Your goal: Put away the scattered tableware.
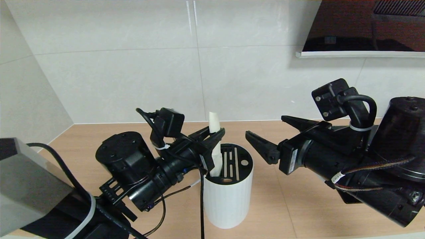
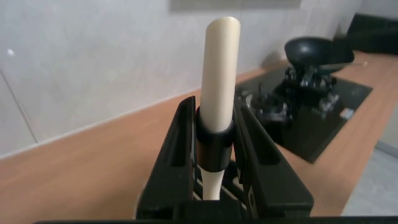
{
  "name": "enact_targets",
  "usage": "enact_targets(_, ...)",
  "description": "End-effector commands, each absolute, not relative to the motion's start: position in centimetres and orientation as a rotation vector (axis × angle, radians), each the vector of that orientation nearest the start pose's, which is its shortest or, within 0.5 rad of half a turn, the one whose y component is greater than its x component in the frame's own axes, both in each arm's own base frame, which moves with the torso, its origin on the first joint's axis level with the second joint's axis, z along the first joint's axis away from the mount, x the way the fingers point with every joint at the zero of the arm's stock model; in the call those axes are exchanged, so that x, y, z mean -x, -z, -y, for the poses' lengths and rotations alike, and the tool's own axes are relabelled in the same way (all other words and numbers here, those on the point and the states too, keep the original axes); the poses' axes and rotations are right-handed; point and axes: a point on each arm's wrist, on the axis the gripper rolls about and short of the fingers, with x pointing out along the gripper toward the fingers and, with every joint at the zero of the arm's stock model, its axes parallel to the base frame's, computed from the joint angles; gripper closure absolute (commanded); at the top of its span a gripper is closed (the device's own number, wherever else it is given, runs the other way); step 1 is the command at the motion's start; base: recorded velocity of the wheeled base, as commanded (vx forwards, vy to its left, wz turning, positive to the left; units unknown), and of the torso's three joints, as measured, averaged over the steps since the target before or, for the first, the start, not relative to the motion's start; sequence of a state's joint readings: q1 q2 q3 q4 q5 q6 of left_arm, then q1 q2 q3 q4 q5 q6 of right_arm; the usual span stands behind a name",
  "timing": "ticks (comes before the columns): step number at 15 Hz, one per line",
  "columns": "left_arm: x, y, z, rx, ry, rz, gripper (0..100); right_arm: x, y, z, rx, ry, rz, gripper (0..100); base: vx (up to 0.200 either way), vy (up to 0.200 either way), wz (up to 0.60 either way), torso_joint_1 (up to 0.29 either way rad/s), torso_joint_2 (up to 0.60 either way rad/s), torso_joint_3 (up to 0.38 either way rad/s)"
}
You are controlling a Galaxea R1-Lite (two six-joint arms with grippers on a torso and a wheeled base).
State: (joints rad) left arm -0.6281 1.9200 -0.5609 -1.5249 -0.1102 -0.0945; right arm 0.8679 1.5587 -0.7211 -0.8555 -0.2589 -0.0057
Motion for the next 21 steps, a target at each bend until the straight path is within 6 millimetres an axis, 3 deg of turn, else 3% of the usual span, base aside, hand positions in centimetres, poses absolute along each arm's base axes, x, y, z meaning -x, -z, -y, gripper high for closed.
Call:
enact_targets(1,-25.4,-13.7,18.8,0.127,0.744,0.108,100,-18.0,-22.2,-20.4,-0.002,-0.609,0.015,0,0.000,0.000,0.00,0.000,0.00,0.000)
enact_targets(5,-25.3,-13.3,18.7,0.119,0.737,0.086,100,-18.1,-22.0,-20.5,-0.001,-0.609,0.009,0,0.000,0.000,0.00,0.000,0.00,0.000)
enact_targets(6,-25.2,-13.3,18.8,0.112,0.739,0.091,0,-18.1,-22.0,-20.5,0.001,-0.609,0.010,0,0.000,0.000,0.00,0.000,0.00,0.000)
enact_targets(14,-24.9,-14.3,18.5,0.119,0.716,0.127,0,-18.2,-21.9,-20.6,0.002,-0.609,0.005,0,0.000,0.000,0.00,0.000,0.00,0.000)
enact_targets(15,-24.5,-15.3,18.2,0.130,0.717,0.167,0,-18.2,-21.9,-20.5,0.001,-0.609,0.007,0,0.000,0.000,0.00,0.000,0.00,0.000)
enact_targets(18,-21.5,-20.4,15.9,0.172,0.718,0.313,0,-18.3,-22.6,-19.7,-0.015,-0.580,0.030,0,0.000,0.000,0.00,0.000,0.00,0.000)
enact_targets(19,-18.8,-22.8,13.8,0.177,0.714,0.336,0,-19.4,-22.9,-17.9,-0.020,-0.503,0.041,0,0.000,0.000,0.00,0.000,0.00,0.000)
enact_targets(21,-16.0,-24.0,11.4,0.163,0.697,0.298,0,-19.0,-24.0,-16.1,-0.048,-0.461,0.096,0,0.000,0.000,0.00,0.000,0.00,0.000)
